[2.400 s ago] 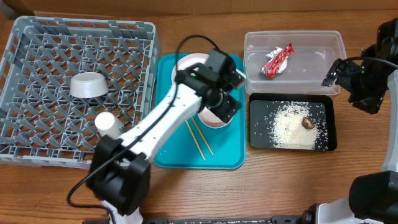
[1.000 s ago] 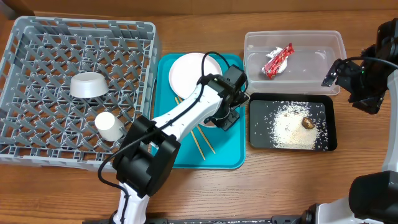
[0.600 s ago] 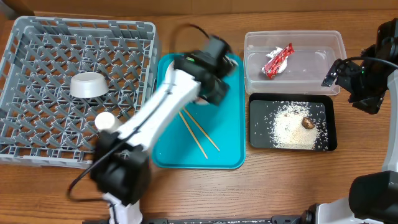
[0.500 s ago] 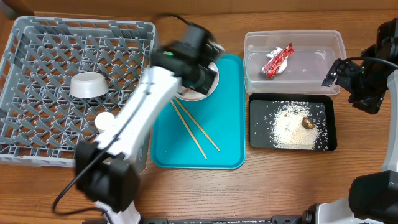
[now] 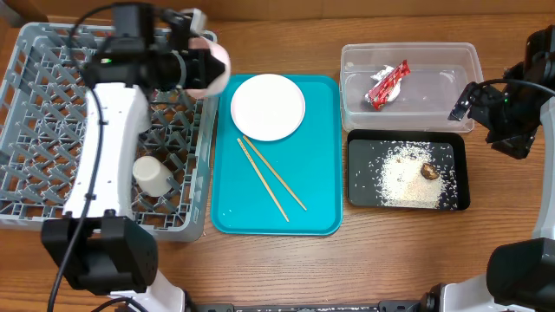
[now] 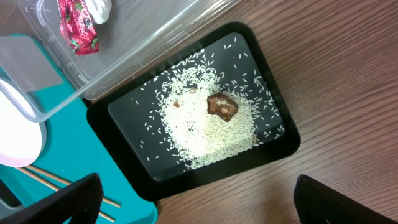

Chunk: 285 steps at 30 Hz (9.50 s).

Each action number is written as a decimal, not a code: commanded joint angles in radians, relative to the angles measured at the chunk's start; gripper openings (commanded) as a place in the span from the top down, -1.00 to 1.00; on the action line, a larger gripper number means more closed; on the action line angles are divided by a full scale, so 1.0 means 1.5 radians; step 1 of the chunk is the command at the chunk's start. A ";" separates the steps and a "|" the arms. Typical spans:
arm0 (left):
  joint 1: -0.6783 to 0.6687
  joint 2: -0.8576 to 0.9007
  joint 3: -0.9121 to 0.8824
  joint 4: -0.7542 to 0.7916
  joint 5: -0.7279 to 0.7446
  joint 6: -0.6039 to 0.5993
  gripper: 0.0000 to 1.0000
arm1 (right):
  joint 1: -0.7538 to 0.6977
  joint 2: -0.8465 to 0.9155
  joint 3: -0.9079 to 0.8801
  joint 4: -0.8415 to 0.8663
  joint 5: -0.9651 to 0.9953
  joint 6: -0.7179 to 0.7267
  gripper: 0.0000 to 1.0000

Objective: Sort waste into correct bins and load items into the dishwasher
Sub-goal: 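Carry the small bowl with the left gripper and set it in the rack, then reach the left gripper to the chopsticks on the teal tray and grasp one, then carry the chopstick with the left gripper into the dish rack, then return the left gripper to the tray and grasp the second chopstick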

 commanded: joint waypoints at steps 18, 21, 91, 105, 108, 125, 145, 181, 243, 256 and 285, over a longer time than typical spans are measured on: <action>0.123 0.117 0.007 0.156 0.183 -0.176 0.92 | -0.002 -0.012 0.000 0.001 -0.001 0.000 -1.00; 0.130 0.141 0.007 0.168 0.186 -0.191 0.92 | -0.002 -0.012 0.000 0.001 -0.001 0.000 -1.00; 0.246 0.203 -0.001 -0.021 0.203 -0.079 -0.07 | -0.002 -0.012 0.000 -0.009 -0.001 0.000 -1.00; 0.226 0.020 -0.001 -0.062 0.016 -0.072 -1.00 | -0.002 -0.012 0.000 -0.009 -0.001 -0.001 -1.00; 0.181 -0.027 -0.001 -0.112 -0.059 -0.089 -1.00 | -0.002 -0.012 0.000 -0.009 -0.001 -0.001 -1.00; -0.152 -0.028 -0.002 -0.235 -0.289 -0.286 -1.00 | -0.002 -0.012 0.000 -0.009 -0.001 -0.001 -1.00; -0.294 0.137 -0.139 -0.272 -0.366 -0.479 -0.79 | -0.002 -0.012 0.000 -0.016 -0.001 -0.001 -1.00; -0.289 0.136 -0.279 -0.119 -0.411 -0.362 0.92 | -0.002 -0.012 0.000 -0.017 -0.001 -0.001 -1.00; -0.289 0.018 -0.173 -0.085 -0.301 -0.376 -0.25 | -0.002 -0.012 0.000 -0.016 -0.001 -0.001 -1.00; -0.386 0.021 -0.314 0.020 -0.444 -0.503 -0.30 | -0.002 -0.012 0.000 -0.016 -0.001 -0.001 -1.00; -0.381 0.090 -0.354 0.054 -0.448 -0.505 0.92 | -0.002 -0.012 0.000 -0.017 -0.001 -0.001 -1.00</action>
